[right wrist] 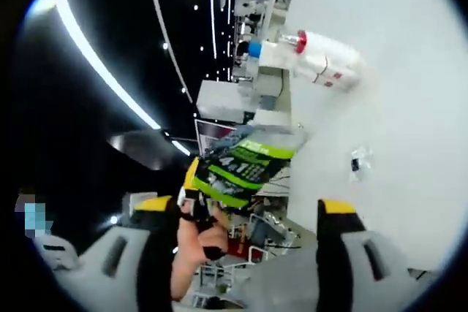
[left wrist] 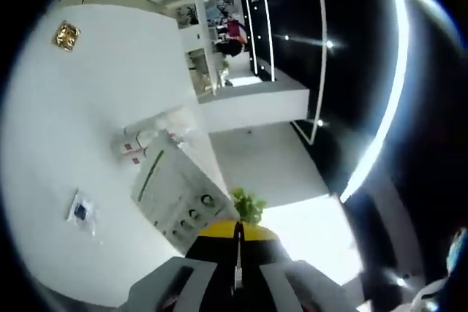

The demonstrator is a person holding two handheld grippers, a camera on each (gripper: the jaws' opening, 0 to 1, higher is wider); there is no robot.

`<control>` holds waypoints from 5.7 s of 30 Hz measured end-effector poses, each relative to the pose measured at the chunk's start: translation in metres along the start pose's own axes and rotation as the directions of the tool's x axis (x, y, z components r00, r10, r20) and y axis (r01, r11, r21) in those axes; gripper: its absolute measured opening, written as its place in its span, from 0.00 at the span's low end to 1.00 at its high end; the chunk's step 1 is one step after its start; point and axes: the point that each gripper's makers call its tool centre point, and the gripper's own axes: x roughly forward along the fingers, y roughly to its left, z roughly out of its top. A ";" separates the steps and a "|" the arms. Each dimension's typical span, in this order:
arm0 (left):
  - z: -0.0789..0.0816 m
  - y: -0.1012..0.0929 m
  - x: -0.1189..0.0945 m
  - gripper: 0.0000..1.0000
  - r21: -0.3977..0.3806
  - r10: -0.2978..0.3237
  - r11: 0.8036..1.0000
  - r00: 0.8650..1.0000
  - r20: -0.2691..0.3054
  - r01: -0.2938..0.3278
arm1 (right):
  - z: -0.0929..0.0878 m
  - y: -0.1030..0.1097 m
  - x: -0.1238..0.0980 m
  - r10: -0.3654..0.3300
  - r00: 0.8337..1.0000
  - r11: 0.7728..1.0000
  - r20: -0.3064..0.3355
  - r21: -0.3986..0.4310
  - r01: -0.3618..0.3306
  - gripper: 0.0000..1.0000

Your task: Arrange the skincare products in the storage area until every visible bottle or jar stands upright without overlapping.

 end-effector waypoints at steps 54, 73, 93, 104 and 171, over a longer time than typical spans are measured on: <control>-0.084 0.036 0.000 0.02 0.093 0.003 0.995 0.958 -0.287 0.024 | 0.023 0.025 -0.022 -0.009 1.000 0.915 0.009 -0.403 0.012 0.02; -0.134 0.021 -0.005 0.01 0.090 -0.051 0.989 0.845 -0.533 0.117 | 0.017 0.047 -0.024 0.068 0.998 0.916 0.013 -0.396 -0.057 0.09; -0.120 0.025 0.002 0.01 0.112 -0.034 0.990 0.919 -0.392 0.084 | 0.044 0.065 -0.027 0.129 0.974 0.908 0.188 -0.416 -0.040 0.02; -0.097 0.010 0.006 0.02 0.152 -0.083 0.980 0.964 -0.252 0.124 | 0.045 0.063 -0.026 0.122 0.968 0.921 0.217 -0.387 -0.029 0.02; 0.090 -0.008 -0.019 0.00 0.327 -0.110 0.940 0.994 0.007 0.102 | 0.030 -0.008 -0.118 -0.174 0.904 0.815 0.390 -0.458 0.355 0.52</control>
